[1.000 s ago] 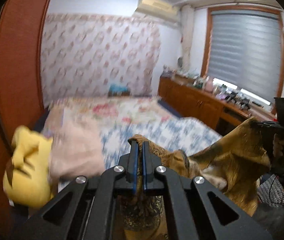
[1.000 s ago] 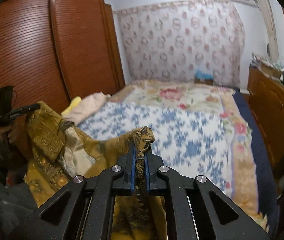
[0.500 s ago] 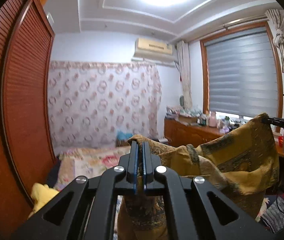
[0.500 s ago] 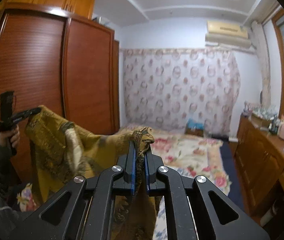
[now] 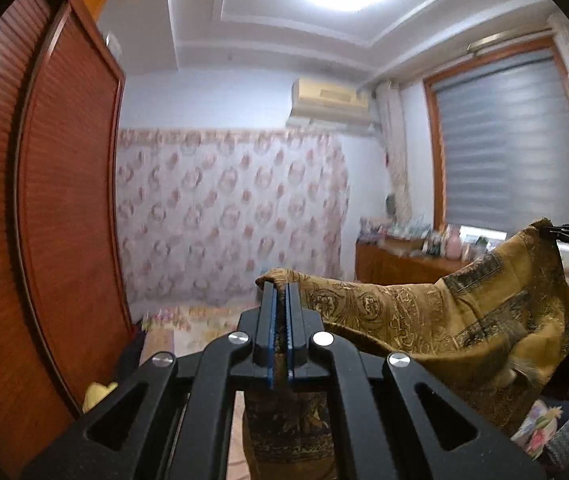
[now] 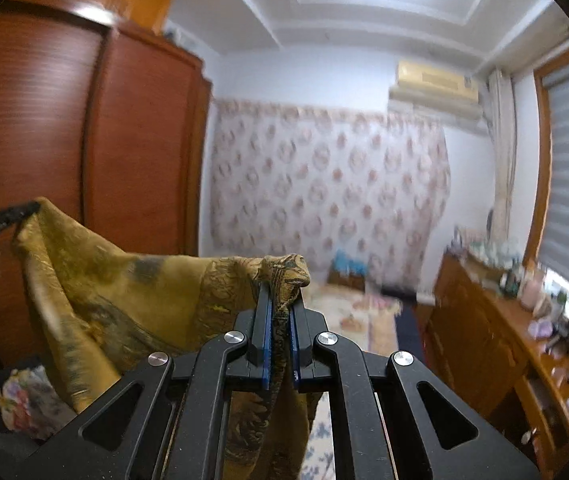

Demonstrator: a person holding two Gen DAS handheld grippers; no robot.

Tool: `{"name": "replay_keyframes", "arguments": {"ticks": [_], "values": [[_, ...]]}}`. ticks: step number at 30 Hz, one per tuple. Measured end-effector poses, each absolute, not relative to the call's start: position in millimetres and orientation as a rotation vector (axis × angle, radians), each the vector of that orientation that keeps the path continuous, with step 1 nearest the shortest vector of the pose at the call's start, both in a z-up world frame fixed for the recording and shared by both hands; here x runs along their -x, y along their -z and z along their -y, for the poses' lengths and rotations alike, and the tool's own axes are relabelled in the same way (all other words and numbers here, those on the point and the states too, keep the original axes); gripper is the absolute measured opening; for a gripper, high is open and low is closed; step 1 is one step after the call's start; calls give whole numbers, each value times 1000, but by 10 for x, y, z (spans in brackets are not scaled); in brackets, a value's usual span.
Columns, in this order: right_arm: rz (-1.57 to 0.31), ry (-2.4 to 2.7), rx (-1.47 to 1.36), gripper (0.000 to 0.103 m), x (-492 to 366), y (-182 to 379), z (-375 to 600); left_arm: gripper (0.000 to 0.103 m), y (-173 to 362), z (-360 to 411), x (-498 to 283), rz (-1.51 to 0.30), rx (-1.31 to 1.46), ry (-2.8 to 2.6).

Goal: Fold small clothes
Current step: 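Lift the gold shirt high off the bed with both grippers, then lay the lifted shirt back down flat on the quilt with both grippers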

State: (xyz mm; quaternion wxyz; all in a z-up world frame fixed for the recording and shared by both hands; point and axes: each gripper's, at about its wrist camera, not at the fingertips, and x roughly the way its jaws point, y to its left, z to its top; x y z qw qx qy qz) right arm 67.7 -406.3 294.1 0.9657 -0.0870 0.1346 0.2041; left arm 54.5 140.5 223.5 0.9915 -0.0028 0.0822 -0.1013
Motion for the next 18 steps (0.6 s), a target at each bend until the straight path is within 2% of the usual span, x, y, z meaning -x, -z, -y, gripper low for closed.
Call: {"name": "replay_keyframes", "arguments": {"ticks": [3, 9, 11, 12, 15, 16, 18], "values": [[-381, -382, 179, 4, -1235, -2413, 4038, 0, -1823, -1344, -1010, -257, 12, 191], [-641, -312, 166, 6, -2559, -894, 3962, 2, -496, -1196, -2013, -553, 8, 156], [-725, -281, 167, 20, -2869, -486, 3947, 2, -94, -1134, -2191, -672, -11, 140], [-797, -261, 153, 21, -3036, -225, 3950, 2, -2, -1093, -2209, -687, -19, 135], [-850, -222, 168, 30, -3105, 86, 3986, 7, 172, -1086, -2154, -723, -2, 142], [-852, -225, 166, 35, -3103, 103, 4004, 12, 149, -1088, -2131, -720, -5, 138], [-852, -227, 168, 37, -3000, 117, 4015, 19, 126, -1103, -2044, -714, -4, 141]]}}
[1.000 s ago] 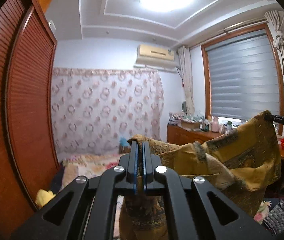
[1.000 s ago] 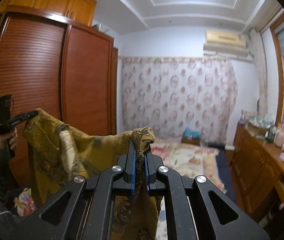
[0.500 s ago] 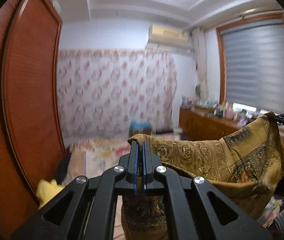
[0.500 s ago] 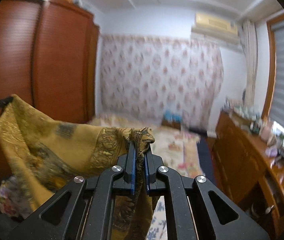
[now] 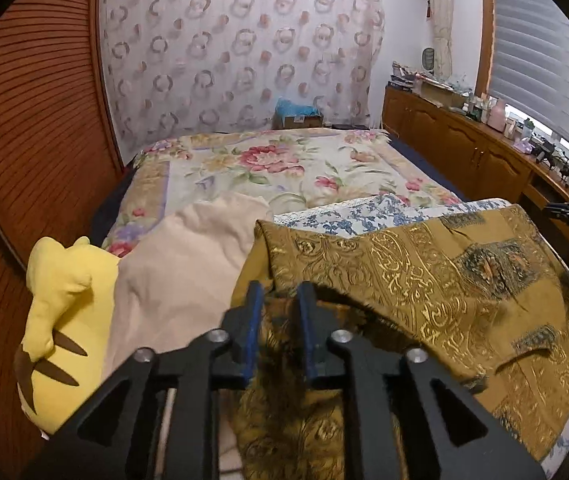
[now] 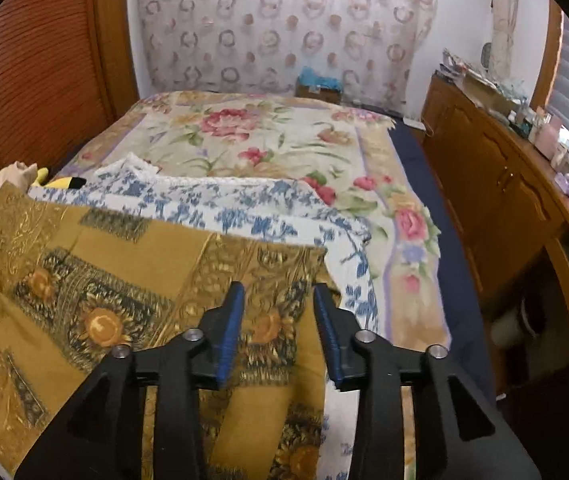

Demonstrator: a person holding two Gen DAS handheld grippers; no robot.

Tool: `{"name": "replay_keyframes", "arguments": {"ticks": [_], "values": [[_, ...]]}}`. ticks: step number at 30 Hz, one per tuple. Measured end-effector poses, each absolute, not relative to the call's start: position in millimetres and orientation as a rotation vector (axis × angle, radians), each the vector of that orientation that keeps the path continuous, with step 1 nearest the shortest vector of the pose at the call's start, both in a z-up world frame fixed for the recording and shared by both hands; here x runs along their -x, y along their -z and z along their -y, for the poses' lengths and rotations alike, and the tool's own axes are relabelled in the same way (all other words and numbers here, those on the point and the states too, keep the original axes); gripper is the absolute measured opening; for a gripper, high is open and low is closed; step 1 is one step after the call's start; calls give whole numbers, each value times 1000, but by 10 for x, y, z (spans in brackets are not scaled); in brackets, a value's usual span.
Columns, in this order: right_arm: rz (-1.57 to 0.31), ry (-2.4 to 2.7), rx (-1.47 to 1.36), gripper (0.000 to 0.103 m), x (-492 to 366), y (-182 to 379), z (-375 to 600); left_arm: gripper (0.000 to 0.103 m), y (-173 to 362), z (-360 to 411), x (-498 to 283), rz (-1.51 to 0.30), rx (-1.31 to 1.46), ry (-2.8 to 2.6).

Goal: Fold small clothes

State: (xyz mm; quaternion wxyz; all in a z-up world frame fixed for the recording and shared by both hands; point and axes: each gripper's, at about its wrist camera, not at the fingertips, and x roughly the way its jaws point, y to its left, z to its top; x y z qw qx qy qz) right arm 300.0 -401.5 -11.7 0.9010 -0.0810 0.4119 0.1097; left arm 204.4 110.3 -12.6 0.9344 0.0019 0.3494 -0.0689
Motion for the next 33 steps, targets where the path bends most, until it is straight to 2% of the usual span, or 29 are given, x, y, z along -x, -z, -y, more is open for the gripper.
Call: {"name": "replay_keyframes", "arguments": {"ticks": [8, 33], "values": [[-824, -269, 129, 38, -2437, -26, 4043, 24, 47, -1332, -1642, -691, 48, 138], [-903, -222, 93, 38, -715, 373, 4501, 25, 739, -1371, -92, -828, 106, 144]]}}
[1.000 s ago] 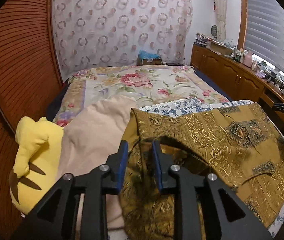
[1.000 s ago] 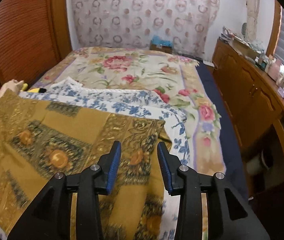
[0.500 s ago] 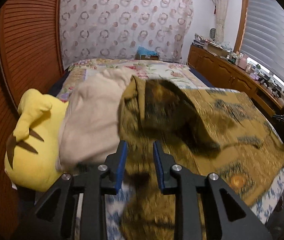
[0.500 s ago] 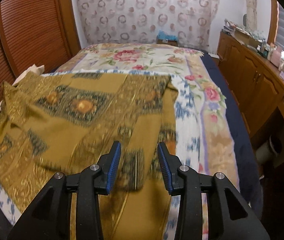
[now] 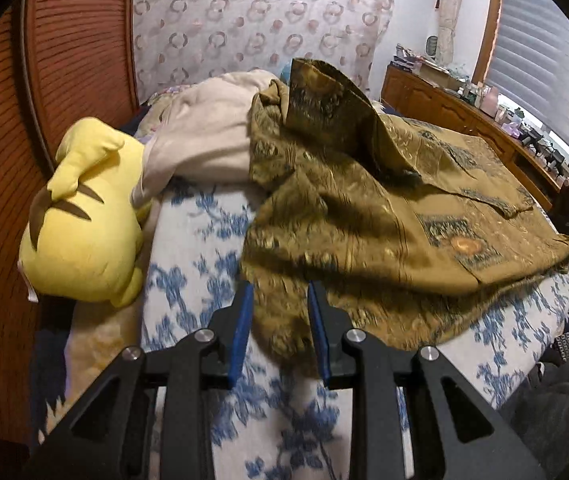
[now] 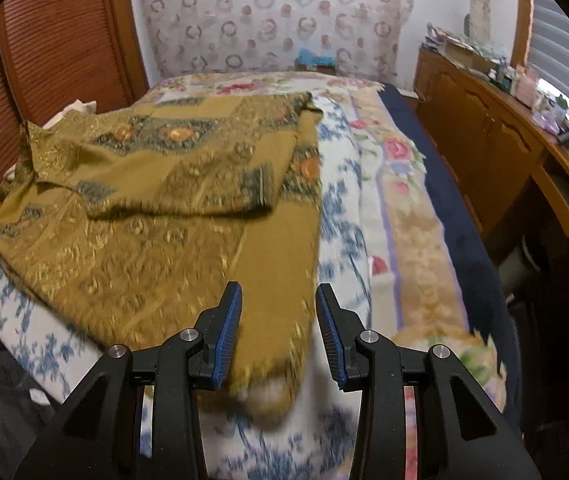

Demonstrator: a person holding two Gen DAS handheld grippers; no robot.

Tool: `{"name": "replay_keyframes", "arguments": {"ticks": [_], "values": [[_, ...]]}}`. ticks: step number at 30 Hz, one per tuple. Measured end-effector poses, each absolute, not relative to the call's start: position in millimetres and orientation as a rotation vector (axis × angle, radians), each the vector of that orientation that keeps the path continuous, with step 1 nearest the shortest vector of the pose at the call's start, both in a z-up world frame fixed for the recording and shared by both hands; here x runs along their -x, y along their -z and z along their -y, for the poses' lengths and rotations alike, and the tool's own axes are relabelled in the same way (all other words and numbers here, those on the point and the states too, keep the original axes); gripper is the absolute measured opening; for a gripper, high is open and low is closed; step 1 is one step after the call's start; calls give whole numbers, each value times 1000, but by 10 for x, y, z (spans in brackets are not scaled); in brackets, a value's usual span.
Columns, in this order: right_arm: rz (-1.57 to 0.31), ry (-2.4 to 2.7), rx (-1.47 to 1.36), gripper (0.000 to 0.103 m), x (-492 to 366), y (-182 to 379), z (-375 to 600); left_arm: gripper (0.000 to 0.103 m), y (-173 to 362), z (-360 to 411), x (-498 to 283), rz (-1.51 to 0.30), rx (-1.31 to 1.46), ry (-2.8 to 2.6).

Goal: Fold small clothes

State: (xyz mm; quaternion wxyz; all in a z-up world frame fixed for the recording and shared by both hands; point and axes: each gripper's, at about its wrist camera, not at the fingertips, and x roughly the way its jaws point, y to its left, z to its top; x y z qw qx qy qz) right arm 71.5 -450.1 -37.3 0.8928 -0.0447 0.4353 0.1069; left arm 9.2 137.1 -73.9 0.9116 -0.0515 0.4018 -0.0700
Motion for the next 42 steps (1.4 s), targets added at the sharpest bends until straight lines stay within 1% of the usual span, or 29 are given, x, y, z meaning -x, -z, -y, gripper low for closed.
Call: {"name": "replay_keyframes", "arguments": {"ticks": [4, 10, 12, 13, 14, 18, 26, 30, 31, 35, 42], "values": [[-917, -205, 87, 38, -598, 437, 4554, 25, 823, -1329, -76, -858, 127, 145], [-922, -192, 67, 39, -601, 487, 4595, 25, 847, -1299, -40, -832, 141, 91], [-917, -196, 67, 39, -585, 487, 4596, 23, 856, -1264, -17, -820, 120, 98], [-913, -198, 64, 39, -582, 481, 4599, 8, 862, -1242, -6, -818, 115, 111], [-910, -199, 64, 39, -580, 479, 4603, 0, 865, -1232, 4, -822, 122, 120], [-893, -196, 57, 39, -613, 432, 4627, 0, 787, -1188, 91, -813, 124, 146], [-850, -207, 86, 39, -637, 252, 4552, 0, 80, -1359, 530, -689, 117, 143], [-841, -221, 96, 39, -656, 208, 4477, 0, -60, -1343, 544, -670, 79, 140], [-841, -225, 102, 39, -658, 210, 4455, 1, -72, -1333, 530, -664, 69, 138], [-850, -228, 107, 39, -620, 249, 4416, 12, -29, -1314, 451, -668, 71, 147], [-871, -193, 87, 39, -374, 289, 4594, 19, 180, -1201, 365, -710, 81, 176]]}}
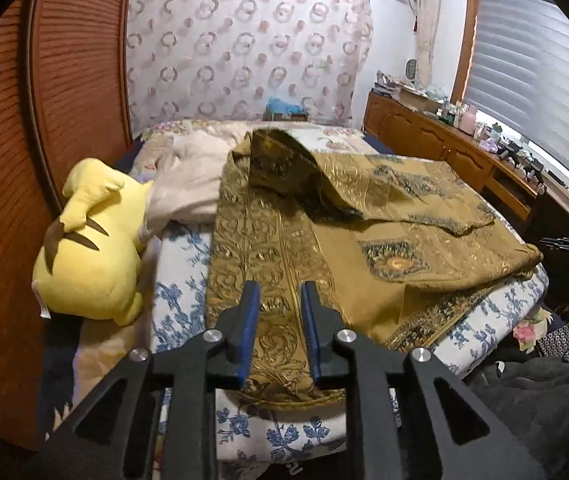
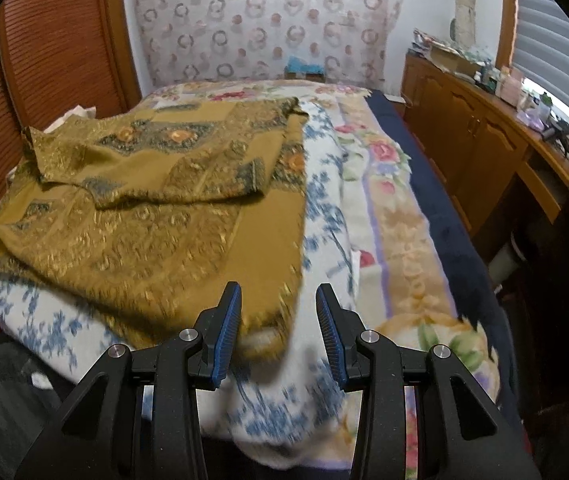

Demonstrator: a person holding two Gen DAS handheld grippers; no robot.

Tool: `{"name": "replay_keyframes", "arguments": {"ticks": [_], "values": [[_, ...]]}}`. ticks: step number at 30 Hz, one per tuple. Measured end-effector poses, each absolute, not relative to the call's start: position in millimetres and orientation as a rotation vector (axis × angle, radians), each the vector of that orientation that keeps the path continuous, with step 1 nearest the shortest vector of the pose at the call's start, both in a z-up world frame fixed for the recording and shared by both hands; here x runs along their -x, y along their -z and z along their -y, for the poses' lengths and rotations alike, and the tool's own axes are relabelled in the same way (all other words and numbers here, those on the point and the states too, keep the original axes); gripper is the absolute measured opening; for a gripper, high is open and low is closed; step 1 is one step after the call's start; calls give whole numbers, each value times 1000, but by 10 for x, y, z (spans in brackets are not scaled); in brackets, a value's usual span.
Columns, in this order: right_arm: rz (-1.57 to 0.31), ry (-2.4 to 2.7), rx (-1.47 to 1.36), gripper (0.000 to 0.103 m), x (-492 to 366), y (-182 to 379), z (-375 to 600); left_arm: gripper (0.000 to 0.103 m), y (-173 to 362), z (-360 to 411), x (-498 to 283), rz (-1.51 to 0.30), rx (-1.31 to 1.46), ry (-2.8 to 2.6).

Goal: Fold small clothes

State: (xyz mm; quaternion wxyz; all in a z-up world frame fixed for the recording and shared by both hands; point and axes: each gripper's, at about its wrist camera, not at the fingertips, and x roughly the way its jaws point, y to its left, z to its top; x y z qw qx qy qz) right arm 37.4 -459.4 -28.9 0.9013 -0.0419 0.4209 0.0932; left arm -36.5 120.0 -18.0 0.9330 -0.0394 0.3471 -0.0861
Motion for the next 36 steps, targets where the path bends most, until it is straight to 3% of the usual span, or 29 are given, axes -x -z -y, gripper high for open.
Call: {"name": "replay_keyframes", "arguments": {"ticks": [8, 22, 24, 26, 29, 36], "values": [[-933, -240, 51, 39, -323, 473, 4607, 26, 403, -1131, 306, -747, 88, 172], [-960, -315, -56, 39, -388, 582, 4585, 28, 827, -1269, 312, -854, 100, 89], [-954, -322, -55, 34, -402, 589, 4562, 28, 832, -1245, 315, -853, 84, 74], [-947, -339, -45, 18, -403, 584, 4527, 28, 834, -1191, 328, -858, 50, 59], [-923, -351, -9, 5, -383, 547, 4468, 29, 829, -1182, 342, -873, 34, 57], [-891, -350, 18, 4, -384, 475, 4431, 32, 827, -1285, 364, -915, 26, 51]]}}
